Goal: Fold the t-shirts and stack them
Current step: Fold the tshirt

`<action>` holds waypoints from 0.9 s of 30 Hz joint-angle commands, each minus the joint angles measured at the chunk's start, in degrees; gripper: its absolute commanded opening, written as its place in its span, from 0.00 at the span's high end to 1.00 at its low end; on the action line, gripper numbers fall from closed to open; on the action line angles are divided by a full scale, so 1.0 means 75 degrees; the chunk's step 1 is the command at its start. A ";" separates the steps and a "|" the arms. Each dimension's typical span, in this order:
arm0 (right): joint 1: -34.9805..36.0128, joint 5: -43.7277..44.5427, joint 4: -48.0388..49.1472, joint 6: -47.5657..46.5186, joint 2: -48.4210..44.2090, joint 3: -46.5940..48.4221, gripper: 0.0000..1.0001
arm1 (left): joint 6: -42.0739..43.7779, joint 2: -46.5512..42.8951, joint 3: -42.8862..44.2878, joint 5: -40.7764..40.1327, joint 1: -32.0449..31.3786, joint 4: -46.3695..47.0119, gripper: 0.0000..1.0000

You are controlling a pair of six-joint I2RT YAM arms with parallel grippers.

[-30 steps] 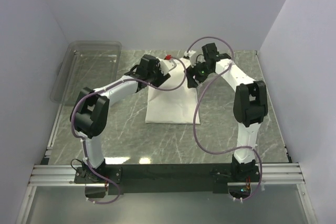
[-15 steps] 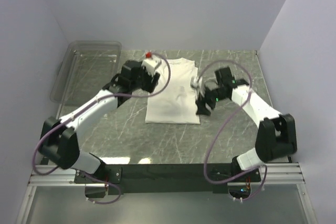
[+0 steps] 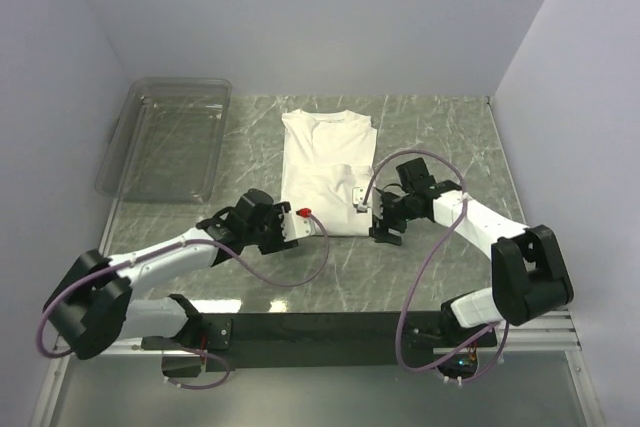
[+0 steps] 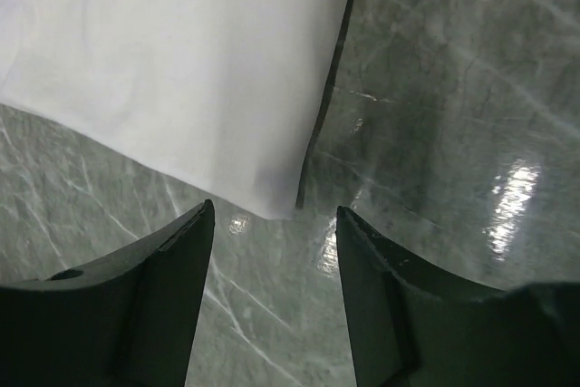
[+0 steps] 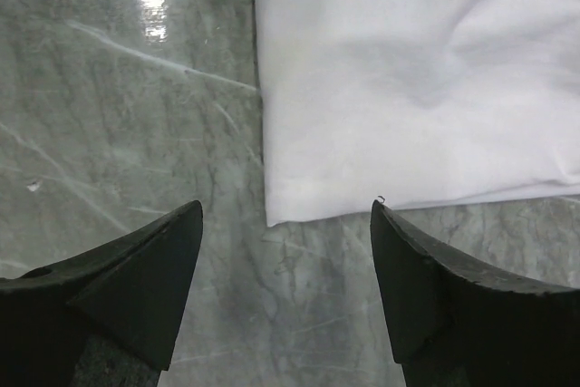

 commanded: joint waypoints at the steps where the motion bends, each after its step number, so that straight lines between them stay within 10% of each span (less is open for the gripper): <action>1: 0.0176 0.0308 0.0493 0.0222 0.0268 0.0323 0.20 | 0.0807 0.0651 0.0429 0.0098 0.0043 0.0574 0.39; 20: 0.0961 0.1607 0.0422 0.1299 0.1417 0.0745 0.28 | 0.0972 0.1966 0.0464 -0.0230 0.0078 0.1041 0.48; 27: 0.1079 0.2054 0.0528 0.1734 0.1944 0.0910 0.53 | 0.0843 0.2352 0.0535 -0.0406 -0.0086 0.1043 0.70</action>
